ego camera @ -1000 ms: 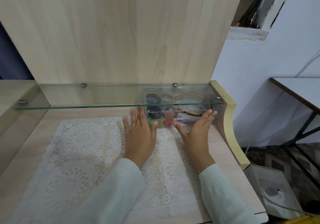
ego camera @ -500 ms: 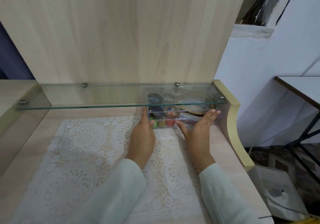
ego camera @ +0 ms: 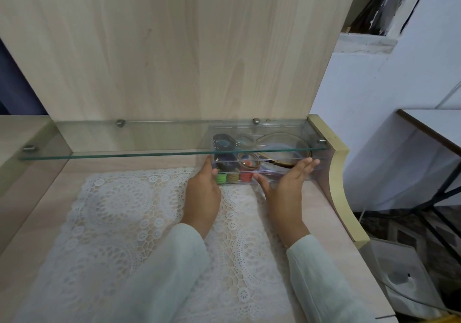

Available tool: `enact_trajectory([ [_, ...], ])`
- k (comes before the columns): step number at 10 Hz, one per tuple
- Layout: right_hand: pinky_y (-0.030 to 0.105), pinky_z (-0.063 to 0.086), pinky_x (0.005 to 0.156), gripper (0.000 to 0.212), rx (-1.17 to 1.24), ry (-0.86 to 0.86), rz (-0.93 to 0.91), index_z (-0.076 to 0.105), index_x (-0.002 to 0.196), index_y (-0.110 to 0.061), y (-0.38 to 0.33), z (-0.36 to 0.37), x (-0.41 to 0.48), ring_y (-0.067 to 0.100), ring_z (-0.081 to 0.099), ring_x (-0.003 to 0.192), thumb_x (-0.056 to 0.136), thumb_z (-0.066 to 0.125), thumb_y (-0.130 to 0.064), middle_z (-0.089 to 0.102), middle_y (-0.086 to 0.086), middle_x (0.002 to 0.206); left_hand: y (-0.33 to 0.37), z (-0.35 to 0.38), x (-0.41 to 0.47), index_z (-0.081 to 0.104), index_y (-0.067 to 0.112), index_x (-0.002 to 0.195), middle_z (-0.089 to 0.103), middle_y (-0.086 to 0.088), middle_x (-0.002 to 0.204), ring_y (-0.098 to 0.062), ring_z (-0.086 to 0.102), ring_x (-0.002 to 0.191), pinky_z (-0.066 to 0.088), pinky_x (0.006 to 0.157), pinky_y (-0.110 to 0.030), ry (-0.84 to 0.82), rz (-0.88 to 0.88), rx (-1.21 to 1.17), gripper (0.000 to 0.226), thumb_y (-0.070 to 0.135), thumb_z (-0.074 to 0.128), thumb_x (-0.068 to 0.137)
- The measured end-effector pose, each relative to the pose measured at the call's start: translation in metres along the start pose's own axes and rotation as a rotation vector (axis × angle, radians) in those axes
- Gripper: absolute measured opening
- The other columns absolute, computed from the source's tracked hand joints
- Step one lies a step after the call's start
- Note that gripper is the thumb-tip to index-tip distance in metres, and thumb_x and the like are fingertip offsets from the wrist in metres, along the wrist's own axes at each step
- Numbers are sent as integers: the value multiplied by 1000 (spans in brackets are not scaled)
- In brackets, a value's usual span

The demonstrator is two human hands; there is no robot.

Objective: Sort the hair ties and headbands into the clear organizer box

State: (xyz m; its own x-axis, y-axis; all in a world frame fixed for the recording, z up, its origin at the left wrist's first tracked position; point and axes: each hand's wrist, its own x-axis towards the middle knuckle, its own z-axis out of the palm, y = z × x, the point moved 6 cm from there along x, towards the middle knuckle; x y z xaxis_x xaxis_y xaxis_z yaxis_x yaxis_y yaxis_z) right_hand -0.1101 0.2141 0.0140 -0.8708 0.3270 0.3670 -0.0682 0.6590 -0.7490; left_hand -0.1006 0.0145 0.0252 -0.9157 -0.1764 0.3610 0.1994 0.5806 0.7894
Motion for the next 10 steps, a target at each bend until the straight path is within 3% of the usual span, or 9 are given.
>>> enact_trajectory([
  [2, 45, 20, 118, 125, -44, 0, -1, -17, 145, 6, -2, -1, -2, 34, -16, 145, 77, 68, -54, -28, 25, 152, 1, 1, 1, 46, 15, 145, 69, -5, 103, -19, 66, 92, 49, 78, -21, -18, -1, 14, 50, -4, 43, 99],
  [4, 43, 13, 120, 124, -146, -7, 13, -14, 147, 6, -3, -6, -6, 36, -8, 146, 77, 62, -64, -23, 25, 154, 1, -1, 0, 39, 16, 150, 70, -7, 98, -19, 63, 79, 44, 69, -21, -71, -18, 103, 45, 11, 38, 105],
  [5, 45, 15, 119, 122, -263, 6, 17, -10, 148, 5, -3, -11, -10, 36, -2, 147, 78, 53, -72, -15, 26, 156, 1, 0, -4, 26, 19, 155, 62, -7, 129, -26, 62, 107, 48, 84, -33, -123, -23, 248, 50, 27, 34, 106],
  [6, 46, 12, 118, 118, -321, 7, 38, -8, 150, 2, -4, -16, -15, 37, 2, 147, 79, 46, -75, -11, 23, 158, -7, 2, -6, 19, 18, 156, 29, -3, 160, -26, 26, 147, 26, 117, -44, -202, 8, 376, 56, 39, 30, 105],
  [7, 44, 7, 119, 112, -369, -38, 34, -12, 150, -2, -9, -11, -24, 34, -1, 148, 82, 39, -76, -10, 19, 159, -16, -6, -7, 12, 20, 157, 13, -5, 165, -27, 8, 152, 1, 122, -45, -253, -10, 537, 59, 44, 24, 105],
  [8, 44, 4, 119, 108, -432, -103, -14, -11, 151, -4, -21, 2, -41, 32, -2, 148, 83, 33, -76, -9, 17, 160, -21, -19, -15, 8, 24, 158, 6, -5, 165, -26, 2, 152, -5, 121, -44, -231, -1, 606, 60, 45, 23, 104],
  [9, 45, 6, 118, 100, -456, -135, -76, -1, 153, -8, -38, 14, -49, 33, 2, 148, 85, 32, -74, -3, 16, 160, -27, -31, -13, 12, 26, 157, 8, -2, 165, -23, 3, 152, -6, 121, -40, -234, -10, 596, 58, 47, 22, 104],
  [10, 42, 25, 114, 70, -434, -75, -178, 37, 145, -14, -49, 8, -62, 31, 30, 140, 91, 44, -60, 36, 10, 151, -31, -55, -29, 54, 25, 137, 52, 2, 143, -21, 45, 135, 31, 115, -38, -113, 45, 413, 49, 47, 28, 101],
])
